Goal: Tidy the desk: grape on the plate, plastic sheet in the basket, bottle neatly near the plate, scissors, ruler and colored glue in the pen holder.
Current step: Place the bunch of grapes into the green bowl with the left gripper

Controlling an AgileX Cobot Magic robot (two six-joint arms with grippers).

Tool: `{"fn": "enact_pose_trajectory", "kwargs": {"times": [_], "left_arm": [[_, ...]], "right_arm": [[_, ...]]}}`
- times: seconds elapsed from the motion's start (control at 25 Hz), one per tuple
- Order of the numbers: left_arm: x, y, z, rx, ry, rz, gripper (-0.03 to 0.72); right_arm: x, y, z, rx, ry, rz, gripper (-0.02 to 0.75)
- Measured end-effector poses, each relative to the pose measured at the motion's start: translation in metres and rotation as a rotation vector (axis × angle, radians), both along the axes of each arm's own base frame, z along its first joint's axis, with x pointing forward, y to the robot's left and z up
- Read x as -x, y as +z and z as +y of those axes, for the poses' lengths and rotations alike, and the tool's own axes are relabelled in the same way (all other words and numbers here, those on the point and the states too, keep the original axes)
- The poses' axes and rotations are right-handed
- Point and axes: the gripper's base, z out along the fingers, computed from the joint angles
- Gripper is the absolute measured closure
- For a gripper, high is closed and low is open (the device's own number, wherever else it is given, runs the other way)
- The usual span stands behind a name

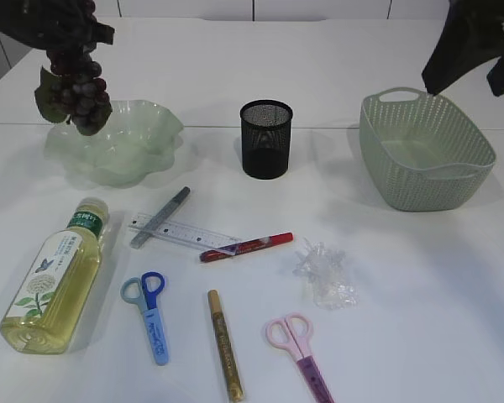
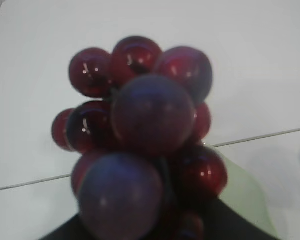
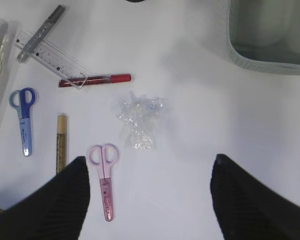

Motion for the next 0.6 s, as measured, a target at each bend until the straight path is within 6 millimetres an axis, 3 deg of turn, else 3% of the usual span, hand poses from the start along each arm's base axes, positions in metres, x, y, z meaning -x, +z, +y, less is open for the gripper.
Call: {"fn": "enact_pose_trajectory", "kwargs": {"times": [0.2,0.6], "left_arm": [[-0.018,-0.035,0.003,0.029,0.001,-0.02,0.522],[-0.035,-0.08,-0.003,0.054,-0.024,-0.069,0.512]], "right_arm": [[-0.001,0.0,-0.002,0.026,-0.004,-0.005,0.155],[-0.001,0.0,-0.004,0.044,-0.007,-0.01,0.155]]}}
